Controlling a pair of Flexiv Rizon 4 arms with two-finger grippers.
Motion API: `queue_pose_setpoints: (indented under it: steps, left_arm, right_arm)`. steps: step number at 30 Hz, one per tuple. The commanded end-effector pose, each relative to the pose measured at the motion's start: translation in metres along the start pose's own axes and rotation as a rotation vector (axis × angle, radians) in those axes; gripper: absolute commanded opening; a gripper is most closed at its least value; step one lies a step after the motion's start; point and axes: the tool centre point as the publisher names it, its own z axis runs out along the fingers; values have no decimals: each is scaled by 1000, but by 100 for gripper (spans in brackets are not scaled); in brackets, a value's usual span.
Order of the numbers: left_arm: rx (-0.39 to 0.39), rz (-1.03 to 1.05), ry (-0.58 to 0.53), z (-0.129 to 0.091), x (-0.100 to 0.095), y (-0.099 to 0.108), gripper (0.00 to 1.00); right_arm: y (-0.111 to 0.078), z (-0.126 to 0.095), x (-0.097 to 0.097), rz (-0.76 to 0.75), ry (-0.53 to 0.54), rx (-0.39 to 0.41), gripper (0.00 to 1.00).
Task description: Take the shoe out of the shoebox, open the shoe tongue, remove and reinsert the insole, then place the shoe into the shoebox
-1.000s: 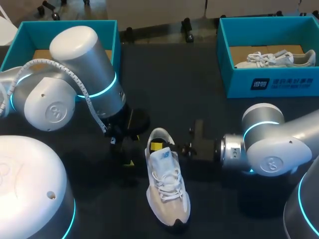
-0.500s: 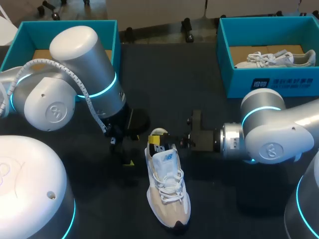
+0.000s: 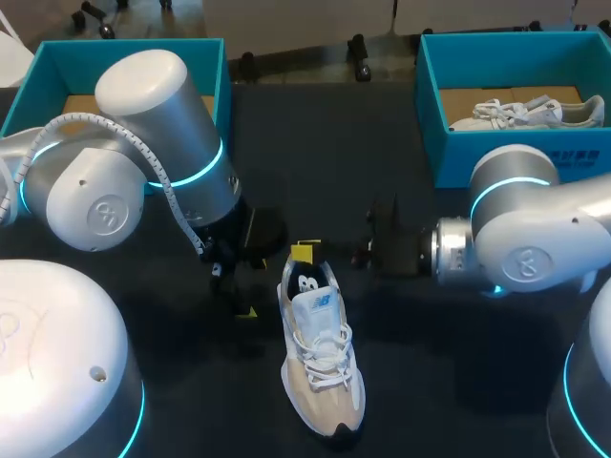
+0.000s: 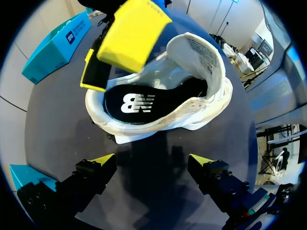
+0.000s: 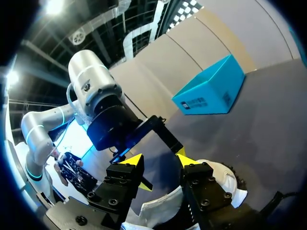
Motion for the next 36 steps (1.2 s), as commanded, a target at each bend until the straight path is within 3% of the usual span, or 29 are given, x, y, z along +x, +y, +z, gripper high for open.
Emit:
queue_pose_setpoints:
  steps: [1,7,16,36]
  left_arm:
    - [-3,0,-2,0,0,0,100]
    - [-3,0,-2,0,0,0,100]
    - [38,-2,29,-26,-2,2,100]
    - [-5,47,40,-68,-28,37,100]
  right_arm:
    - [6,-11,1,0,-2,7,43]
    - [10,-16,-5,-6,4,3,43]
    - [5,-18,-7,-5,8,0,42]
    - [4,-36,-3,8,-15,22,40]
